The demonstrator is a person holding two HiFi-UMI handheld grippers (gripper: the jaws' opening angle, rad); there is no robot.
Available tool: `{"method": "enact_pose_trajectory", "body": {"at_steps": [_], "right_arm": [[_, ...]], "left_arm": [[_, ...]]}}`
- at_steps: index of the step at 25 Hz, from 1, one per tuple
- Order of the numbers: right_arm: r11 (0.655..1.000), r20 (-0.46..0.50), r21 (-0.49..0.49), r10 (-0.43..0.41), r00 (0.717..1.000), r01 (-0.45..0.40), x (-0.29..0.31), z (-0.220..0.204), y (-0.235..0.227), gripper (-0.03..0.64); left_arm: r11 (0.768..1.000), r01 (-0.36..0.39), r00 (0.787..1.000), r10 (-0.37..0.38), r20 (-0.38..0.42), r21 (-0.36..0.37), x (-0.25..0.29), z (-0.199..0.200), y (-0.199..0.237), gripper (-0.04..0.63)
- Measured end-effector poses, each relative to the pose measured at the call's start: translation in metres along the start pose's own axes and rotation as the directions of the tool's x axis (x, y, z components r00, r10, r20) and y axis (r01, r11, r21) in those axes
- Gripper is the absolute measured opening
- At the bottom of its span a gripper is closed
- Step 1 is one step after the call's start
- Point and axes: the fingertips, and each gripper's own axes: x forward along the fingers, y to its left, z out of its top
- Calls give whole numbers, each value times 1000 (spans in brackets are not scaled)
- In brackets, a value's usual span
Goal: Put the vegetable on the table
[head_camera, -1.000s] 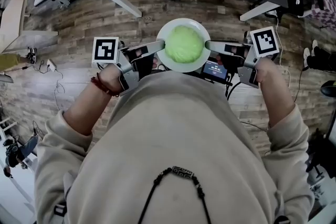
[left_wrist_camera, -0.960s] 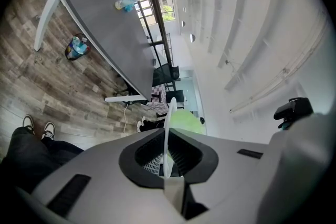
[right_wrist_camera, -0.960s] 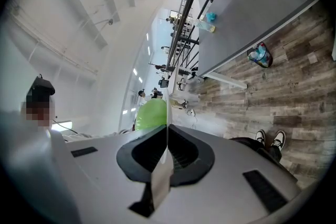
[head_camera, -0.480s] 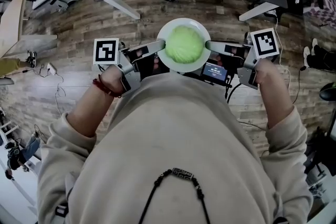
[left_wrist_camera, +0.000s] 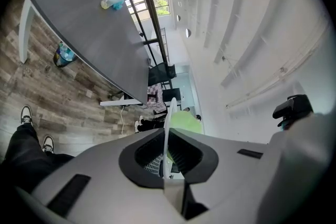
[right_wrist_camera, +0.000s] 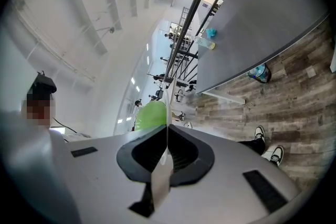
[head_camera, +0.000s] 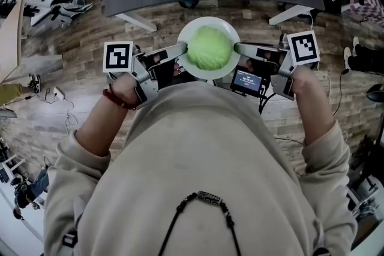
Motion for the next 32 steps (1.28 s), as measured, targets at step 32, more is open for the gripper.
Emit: {"method": "enact_pose_trajectory", "body": {"at_steps": [32], "right_arm": [[993,53,65,-100,994,96,129,97,-9,25]], "left_arm": [[997,73,995,-75,-61,-33,-92,127,34,21]]}}
